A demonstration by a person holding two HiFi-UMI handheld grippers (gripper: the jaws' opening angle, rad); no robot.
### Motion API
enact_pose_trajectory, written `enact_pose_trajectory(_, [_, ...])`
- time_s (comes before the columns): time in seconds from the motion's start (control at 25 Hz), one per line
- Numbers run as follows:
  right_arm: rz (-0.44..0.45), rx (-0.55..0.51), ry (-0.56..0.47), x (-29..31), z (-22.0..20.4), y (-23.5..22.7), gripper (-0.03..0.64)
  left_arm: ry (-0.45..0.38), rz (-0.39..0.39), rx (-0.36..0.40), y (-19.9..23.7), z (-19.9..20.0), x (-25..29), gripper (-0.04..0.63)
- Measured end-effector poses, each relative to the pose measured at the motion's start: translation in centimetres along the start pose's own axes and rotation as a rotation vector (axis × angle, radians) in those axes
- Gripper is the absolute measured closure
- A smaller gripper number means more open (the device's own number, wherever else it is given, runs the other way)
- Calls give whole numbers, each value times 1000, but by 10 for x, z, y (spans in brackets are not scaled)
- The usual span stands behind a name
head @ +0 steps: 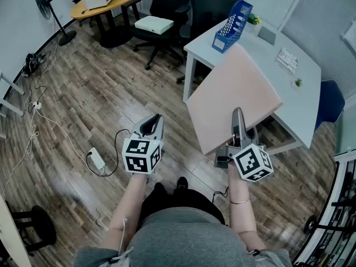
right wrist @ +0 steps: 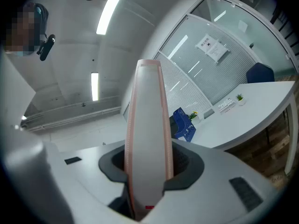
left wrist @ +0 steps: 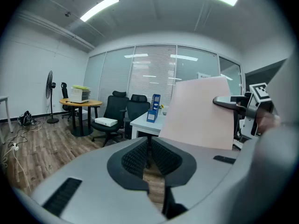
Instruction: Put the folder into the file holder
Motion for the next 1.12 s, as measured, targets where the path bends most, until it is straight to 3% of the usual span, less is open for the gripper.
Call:
enact_pose_trajectory(0.52, [15, -17, 54, -4, -4, -25, 456, 1, -4, 12, -25, 1, 17, 558])
enact_pose_trajectory(1.12, [10, -35, 20, 28, 8, -35, 456, 16, 17, 26, -25, 8, 38, 560])
Point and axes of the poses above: the fingertips, and each gripper's own axes: x forward along the fingers, y to its left, z out of its top, the point moved 10 cm from there along -x, backward along the fingers, and after that the axes turned 1 degree about -z, right-handed, at the moved point
